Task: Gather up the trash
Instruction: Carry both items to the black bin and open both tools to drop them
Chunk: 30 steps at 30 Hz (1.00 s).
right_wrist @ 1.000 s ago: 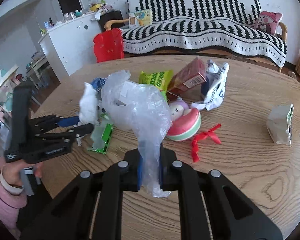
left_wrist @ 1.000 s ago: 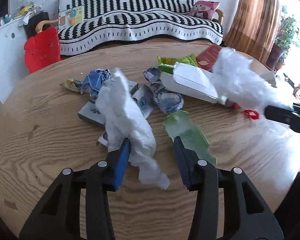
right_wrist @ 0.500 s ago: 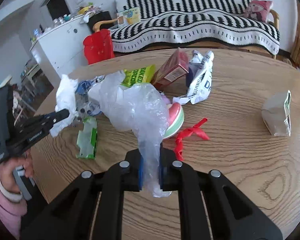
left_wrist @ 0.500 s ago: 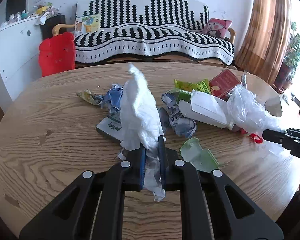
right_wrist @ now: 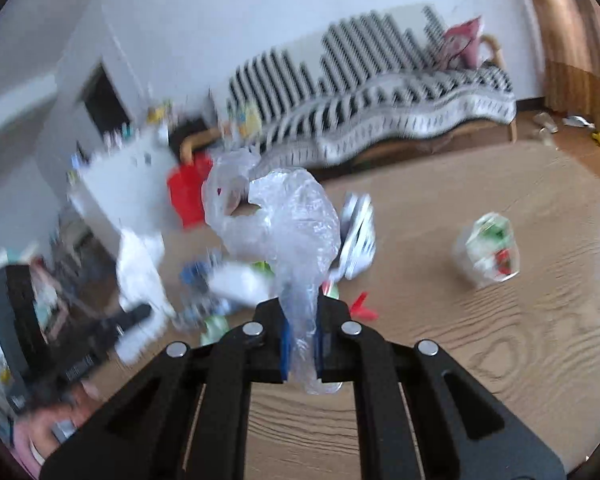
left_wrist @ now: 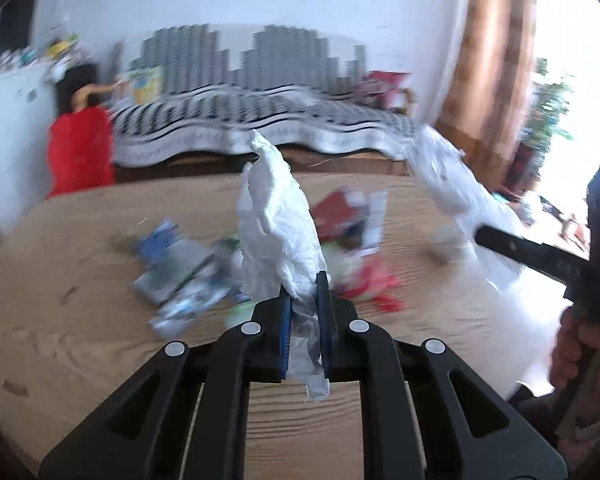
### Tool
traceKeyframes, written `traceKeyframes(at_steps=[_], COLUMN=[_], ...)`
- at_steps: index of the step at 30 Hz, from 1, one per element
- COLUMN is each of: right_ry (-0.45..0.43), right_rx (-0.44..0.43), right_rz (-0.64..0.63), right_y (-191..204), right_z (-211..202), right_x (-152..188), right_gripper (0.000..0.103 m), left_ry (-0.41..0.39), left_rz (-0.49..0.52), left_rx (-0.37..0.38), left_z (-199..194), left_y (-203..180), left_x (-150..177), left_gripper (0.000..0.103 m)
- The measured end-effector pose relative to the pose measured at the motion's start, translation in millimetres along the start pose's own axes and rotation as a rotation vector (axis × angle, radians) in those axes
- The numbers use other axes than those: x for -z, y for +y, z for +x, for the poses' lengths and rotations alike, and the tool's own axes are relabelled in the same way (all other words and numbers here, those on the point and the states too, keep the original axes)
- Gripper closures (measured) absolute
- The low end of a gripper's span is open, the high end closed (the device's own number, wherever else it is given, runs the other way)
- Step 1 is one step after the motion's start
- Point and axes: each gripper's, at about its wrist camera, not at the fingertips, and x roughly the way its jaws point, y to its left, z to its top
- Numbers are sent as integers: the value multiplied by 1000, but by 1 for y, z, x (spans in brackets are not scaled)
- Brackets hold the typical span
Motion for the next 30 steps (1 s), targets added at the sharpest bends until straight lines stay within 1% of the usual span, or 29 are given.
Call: traceKeyframes(at_steps=[2, 3, 4, 5, 6, 7, 8, 9, 10, 11, 12, 13, 14, 16, 17, 18, 19, 20, 21, 22, 24, 26, 28, 30], right_ry=[-68, -84, -104, -113, -120, -116, -102, -89, -69, -45, -24, 7, 33, 104, 154, 186, 234, 256, 276, 281, 279, 289, 292, 284], right_rx=[23, 35, 66, 95, 138, 171, 225, 264, 306, 349, 383, 422, 443, 476, 479, 477, 480, 479, 474, 468, 444, 441, 443, 442], right_rz=[18, 19, 19, 25, 43, 58, 82, 102, 128, 157, 182, 218, 247, 345, 405, 439, 482, 507, 552, 585, 646, 650, 647, 657], right_y=[-17, -24, -39, -52, -73, -89, -112, -128, -147, -164, -178, -194, -206, -235, -249, -258, -270, -276, -284, -288, -297, -301, -304, -307], right_z=[-41, -55, -78, -97, -124, -142, -167, -184, -203, -221, -233, -247, -254, -262, -259, -255, -247, -246, -241, -239, -236, -233, -233, -234], right_x=[-2, -1, 3, 8, 16, 23, 35, 48, 63, 80, 95, 116, 133, 179, 204, 222, 247, 263, 282, 294, 309, 313, 314, 312], right_gripper=[94, 94, 94, 94, 94, 94, 94, 94, 94, 94, 94, 94, 94, 94, 94, 94, 94, 94, 94, 94, 94, 94, 94, 94], left_ry=[-4, 1, 10, 31, 57, 90, 146, 202, 249, 325, 382, 458, 504, 607, 694, 767, 835, 912, 956, 968, 938, 945, 950, 953], left_rz=[62, 93, 113, 146, 167, 187, 209, 226, 237, 259, 275, 306, 334, 397, 423, 435, 438, 419, 402, 404, 458, 467, 477, 478], left_rx=[78, 129, 164, 233, 292, 353, 438, 504, 549, 604, 633, 656, 657, 647, 639, 635, 630, 632, 638, 642, 619, 609, 597, 592], left_z=[-4, -5, -4, -2, 2, 5, 11, 18, 24, 33, 42, 53, 60, 79, 94, 104, 114, 126, 132, 136, 139, 145, 135, 135], left_y=[-41, -65, -83, -113, -138, -162, -196, -224, -244, -275, -295, -320, -336, -360, -369, -373, -375, -376, -375, -376, -376, -372, -374, -372], left_x=[-13, -18, -19, -19, -17, -12, -1, 11, 24, 45, 62, 87, 106, 146, 173, 193, 209, 222, 228, 229, 227, 225, 227, 225], left_gripper=[92, 92, 92, 92, 92, 92, 92, 92, 92, 92, 92, 92, 92, 92, 92, 92, 92, 92, 92, 92, 92, 92, 92, 92])
